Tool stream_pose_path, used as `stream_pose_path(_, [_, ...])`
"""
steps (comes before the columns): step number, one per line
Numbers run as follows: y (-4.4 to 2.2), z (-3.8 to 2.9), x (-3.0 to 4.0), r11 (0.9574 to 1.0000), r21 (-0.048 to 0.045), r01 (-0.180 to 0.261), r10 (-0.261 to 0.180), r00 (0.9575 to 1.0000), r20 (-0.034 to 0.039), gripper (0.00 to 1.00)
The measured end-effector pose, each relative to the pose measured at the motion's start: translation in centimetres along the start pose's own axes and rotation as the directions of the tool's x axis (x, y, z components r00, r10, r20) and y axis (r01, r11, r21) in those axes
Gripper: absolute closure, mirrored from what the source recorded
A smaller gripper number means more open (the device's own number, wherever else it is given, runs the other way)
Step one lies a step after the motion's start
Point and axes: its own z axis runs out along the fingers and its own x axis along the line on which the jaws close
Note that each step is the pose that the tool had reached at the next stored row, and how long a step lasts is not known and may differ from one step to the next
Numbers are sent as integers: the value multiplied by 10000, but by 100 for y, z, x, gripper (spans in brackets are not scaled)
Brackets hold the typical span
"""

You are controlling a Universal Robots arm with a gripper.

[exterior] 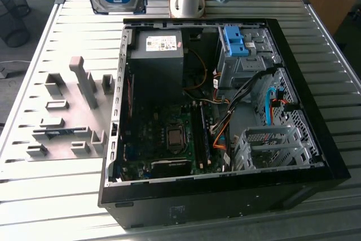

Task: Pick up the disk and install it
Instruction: 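Pick up the disk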

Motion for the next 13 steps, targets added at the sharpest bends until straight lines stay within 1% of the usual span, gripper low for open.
stream_pose_path(13, [-591, 3, -23, 10000, -4, 13, -13, 10000, 3, 64])
